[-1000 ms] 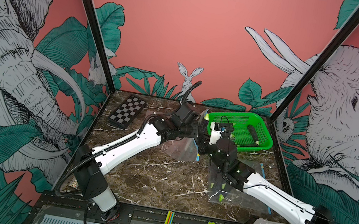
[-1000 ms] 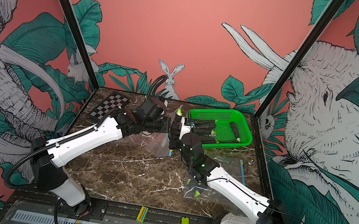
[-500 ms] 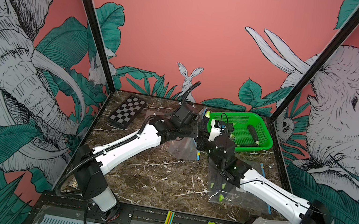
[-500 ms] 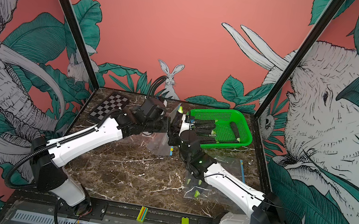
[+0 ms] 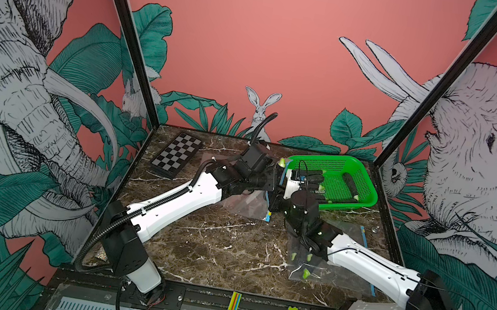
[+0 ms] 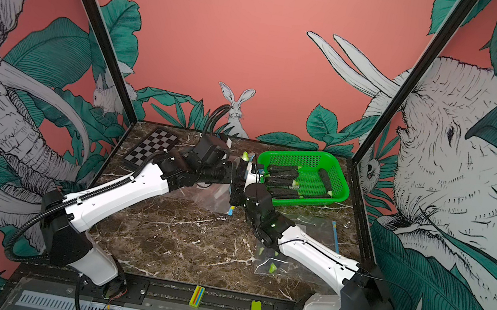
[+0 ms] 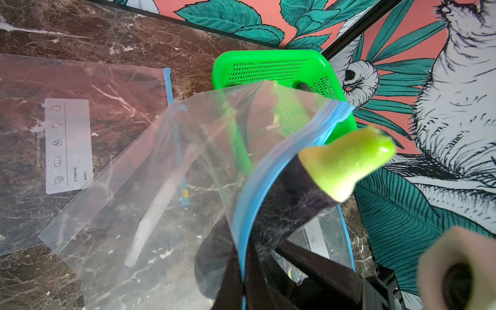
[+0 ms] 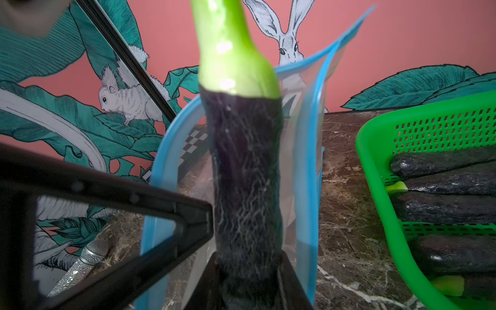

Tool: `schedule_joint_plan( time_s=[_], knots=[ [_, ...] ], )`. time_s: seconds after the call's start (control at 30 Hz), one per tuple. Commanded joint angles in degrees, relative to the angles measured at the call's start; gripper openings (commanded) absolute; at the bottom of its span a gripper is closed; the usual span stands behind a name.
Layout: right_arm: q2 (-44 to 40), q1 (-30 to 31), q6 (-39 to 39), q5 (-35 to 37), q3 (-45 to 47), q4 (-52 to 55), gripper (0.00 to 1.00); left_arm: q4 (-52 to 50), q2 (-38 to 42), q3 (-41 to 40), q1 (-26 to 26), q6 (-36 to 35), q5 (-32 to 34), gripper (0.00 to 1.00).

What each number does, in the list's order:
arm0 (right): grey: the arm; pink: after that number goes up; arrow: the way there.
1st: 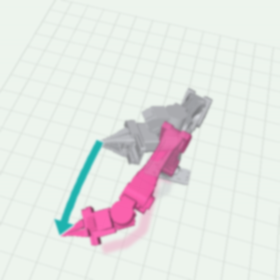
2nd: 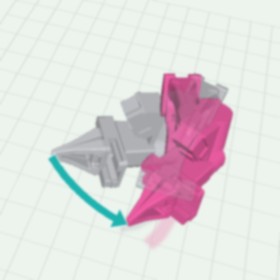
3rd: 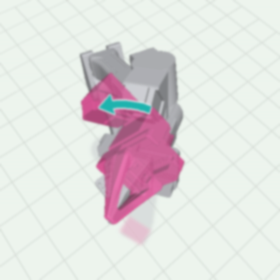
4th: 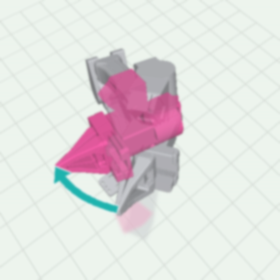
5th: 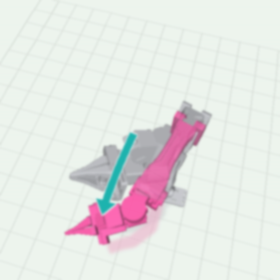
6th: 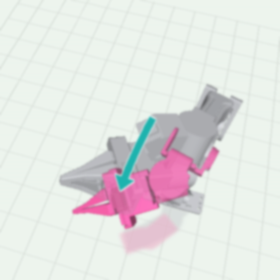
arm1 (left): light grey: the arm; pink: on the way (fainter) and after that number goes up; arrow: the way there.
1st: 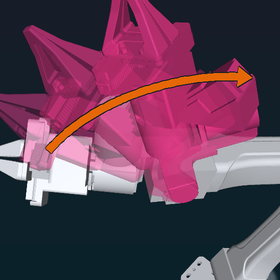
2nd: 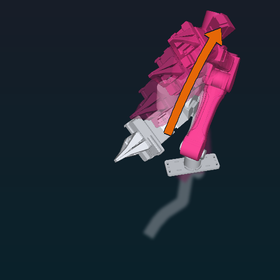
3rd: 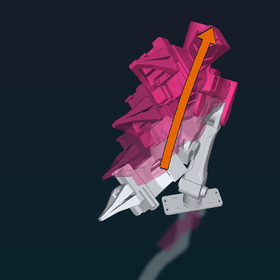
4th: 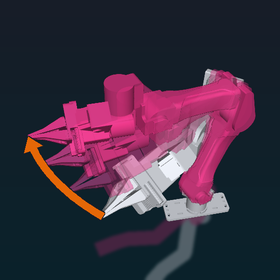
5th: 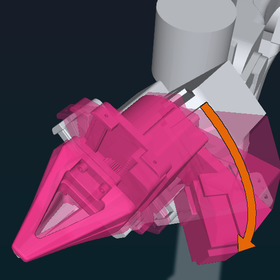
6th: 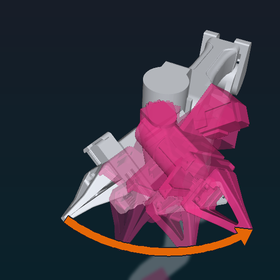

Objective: Place the eggplant in a zip-top bag and seal the zipper
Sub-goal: Place the eggplant in the zipper food storage bag.

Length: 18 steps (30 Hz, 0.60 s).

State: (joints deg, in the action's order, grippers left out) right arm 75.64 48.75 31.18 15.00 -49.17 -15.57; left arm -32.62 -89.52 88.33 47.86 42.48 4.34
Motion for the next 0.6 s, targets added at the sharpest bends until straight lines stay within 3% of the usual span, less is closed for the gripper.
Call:
schedule_joint_plan(
  time_s=[0.0, 0.03, 0.1, 0.57],
  knots=[
    [-3.17, 0.4, -1.05, -0.64, -0.83, 1.38, 0.43, 0.93, 2.94, -0.36, 0.17, -0.03, 0.96, 0.0],
    [-3.34, 0.38, -1.6, -1.68, -1.63, 2.53, 0.5, 0.9, 2.94, -0.29, 0.18, -0.03, 0.97, 0.0],
    [-3.9, 0.38, -1.7, -2.97, -2.25, 3.99, 0.55, 0.91, 2.94, -0.18, 0.13, -0.15, 0.9, 0.0],
    [-8.9, -3.21, -1.14, -9.64, -1.12, 7.15, 0.56, 1.46, 4.78, -1.06, 0.1, 0.32, 0.83, 0.0]
  ],
)
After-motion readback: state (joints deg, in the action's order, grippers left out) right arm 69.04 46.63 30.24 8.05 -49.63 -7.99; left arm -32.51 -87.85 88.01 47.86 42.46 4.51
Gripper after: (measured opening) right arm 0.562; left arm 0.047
